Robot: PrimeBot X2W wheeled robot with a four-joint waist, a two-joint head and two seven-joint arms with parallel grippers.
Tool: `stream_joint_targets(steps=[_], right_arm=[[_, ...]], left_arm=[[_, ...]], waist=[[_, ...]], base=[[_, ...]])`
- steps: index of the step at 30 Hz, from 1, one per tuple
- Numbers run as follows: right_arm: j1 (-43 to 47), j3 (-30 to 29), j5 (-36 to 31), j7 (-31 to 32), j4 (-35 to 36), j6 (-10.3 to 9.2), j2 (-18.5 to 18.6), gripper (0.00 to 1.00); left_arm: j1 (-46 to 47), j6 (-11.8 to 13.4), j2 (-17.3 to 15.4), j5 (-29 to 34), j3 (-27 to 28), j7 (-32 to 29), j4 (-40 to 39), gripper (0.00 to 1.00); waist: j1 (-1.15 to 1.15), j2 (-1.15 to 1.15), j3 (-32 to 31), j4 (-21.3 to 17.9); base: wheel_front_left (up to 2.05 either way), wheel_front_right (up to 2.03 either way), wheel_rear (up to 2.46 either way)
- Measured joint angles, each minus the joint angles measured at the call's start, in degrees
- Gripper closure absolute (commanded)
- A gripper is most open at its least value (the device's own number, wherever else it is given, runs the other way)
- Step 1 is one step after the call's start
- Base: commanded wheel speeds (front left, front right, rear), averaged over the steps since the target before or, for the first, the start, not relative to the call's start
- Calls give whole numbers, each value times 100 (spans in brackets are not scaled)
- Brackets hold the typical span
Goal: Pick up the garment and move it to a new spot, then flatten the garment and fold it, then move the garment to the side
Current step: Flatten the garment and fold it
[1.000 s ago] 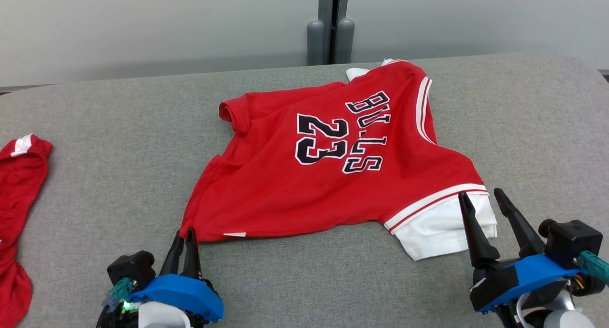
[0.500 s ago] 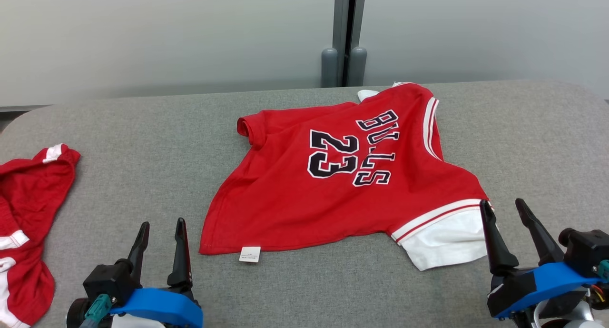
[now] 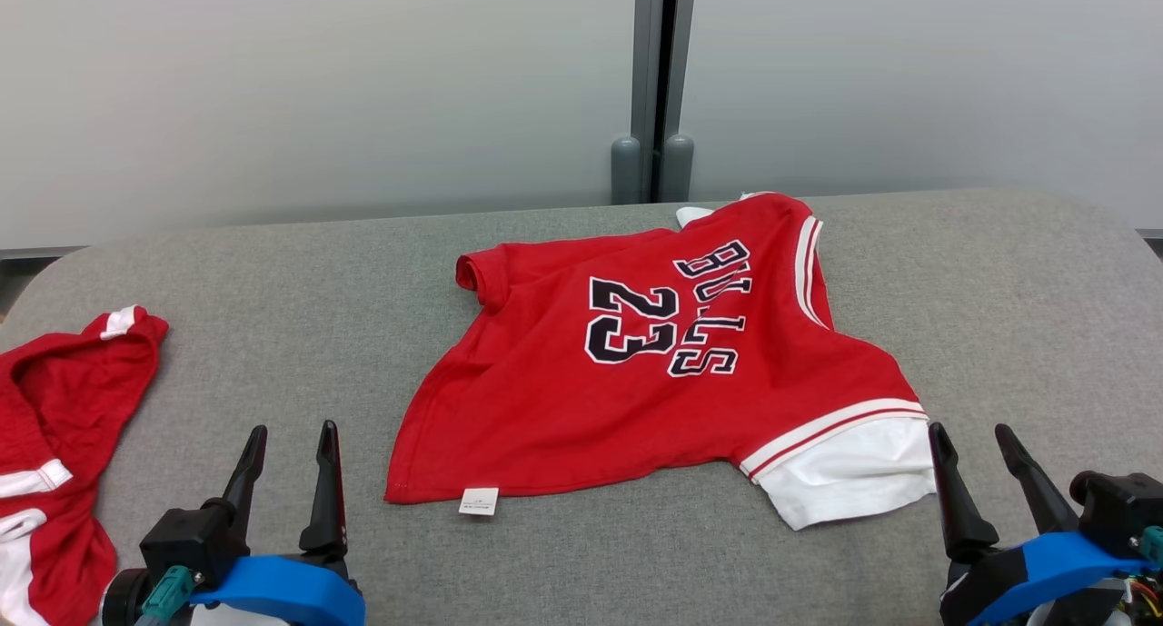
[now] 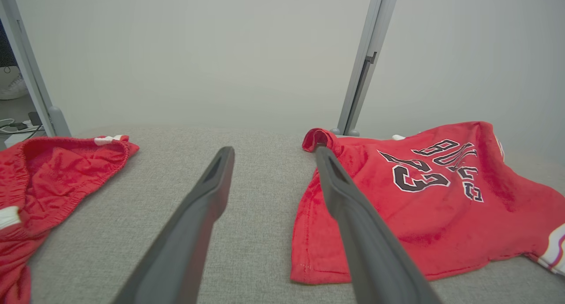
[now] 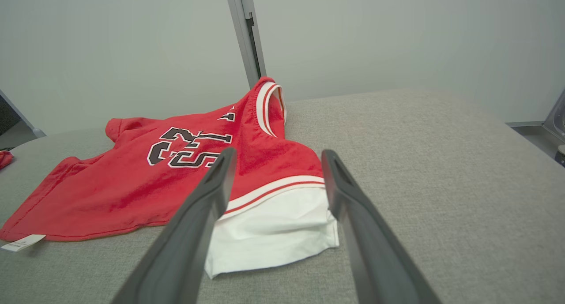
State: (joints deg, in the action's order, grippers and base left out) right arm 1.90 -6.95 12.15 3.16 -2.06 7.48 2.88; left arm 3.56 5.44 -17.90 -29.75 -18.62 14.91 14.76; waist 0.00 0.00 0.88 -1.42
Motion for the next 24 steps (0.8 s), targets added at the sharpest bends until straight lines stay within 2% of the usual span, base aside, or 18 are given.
stream_joint_targets(steps=[10,17,24], right_arm=[[9,54,10,-30,-63,0,0,0],[-4,89,22,-68,-105,0,0,0],[-116,192,56,-87,-138,0,0,0]], left_arm=[[-46,29,-33,-43,-34,-135,-11,0],[34,54,-100,36,-213,-438,43,0],[419,-162,20,57,-527,-787,676,0]], waist=[[0,0,23,-64],[0,0,117,-73],[0,0,294,-132]], base=[[0,0,0],[0,0,0],[0,0,0]])
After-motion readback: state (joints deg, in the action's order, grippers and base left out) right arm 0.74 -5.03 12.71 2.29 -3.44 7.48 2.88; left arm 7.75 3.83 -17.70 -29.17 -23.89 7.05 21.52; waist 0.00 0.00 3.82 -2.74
